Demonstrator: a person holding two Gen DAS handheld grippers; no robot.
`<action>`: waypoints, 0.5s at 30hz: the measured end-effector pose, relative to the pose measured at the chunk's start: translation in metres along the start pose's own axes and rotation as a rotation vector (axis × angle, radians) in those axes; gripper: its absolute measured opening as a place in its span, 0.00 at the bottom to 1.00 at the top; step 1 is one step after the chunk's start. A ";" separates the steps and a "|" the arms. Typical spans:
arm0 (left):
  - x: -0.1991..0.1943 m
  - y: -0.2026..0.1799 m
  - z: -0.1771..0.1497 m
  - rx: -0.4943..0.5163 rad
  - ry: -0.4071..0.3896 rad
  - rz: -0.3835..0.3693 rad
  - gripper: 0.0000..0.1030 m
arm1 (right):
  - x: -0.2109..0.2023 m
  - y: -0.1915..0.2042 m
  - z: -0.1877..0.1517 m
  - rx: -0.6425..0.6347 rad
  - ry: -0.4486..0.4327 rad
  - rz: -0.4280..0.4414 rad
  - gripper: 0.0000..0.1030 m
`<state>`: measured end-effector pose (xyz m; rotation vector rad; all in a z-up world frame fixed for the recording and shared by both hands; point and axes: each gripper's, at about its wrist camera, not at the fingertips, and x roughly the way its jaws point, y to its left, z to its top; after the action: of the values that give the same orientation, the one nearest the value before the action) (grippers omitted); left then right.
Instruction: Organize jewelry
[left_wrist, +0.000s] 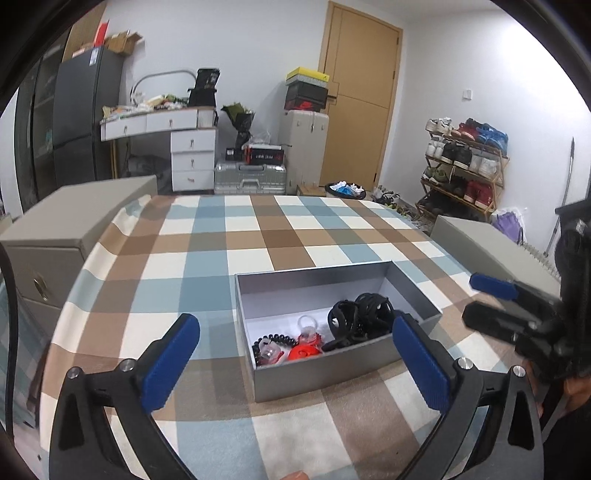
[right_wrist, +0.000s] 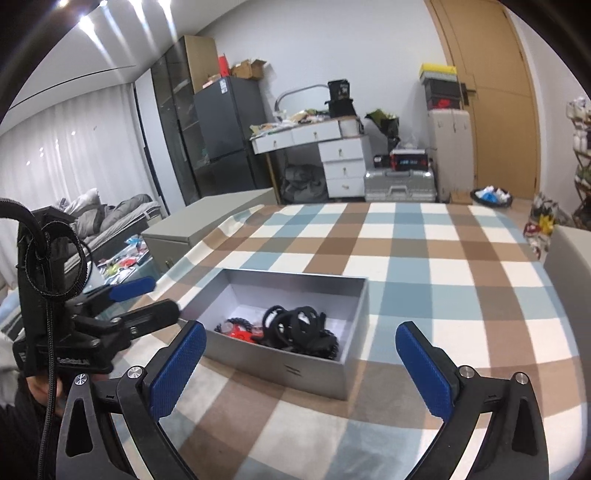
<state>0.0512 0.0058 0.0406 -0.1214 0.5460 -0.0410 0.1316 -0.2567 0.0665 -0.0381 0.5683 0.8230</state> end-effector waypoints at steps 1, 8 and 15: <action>-0.001 -0.001 -0.004 0.010 -0.006 0.008 0.99 | -0.001 -0.002 -0.001 0.004 -0.007 -0.004 1.00; -0.004 -0.001 -0.019 0.031 -0.038 0.023 0.99 | -0.011 -0.007 -0.013 0.018 -0.055 -0.016 1.00; -0.003 0.001 -0.021 0.070 -0.071 0.058 0.99 | -0.014 0.001 -0.019 -0.043 -0.106 -0.042 1.00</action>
<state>0.0375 0.0051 0.0242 -0.0386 0.4766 0.0007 0.1145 -0.2700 0.0579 -0.0453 0.4483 0.7919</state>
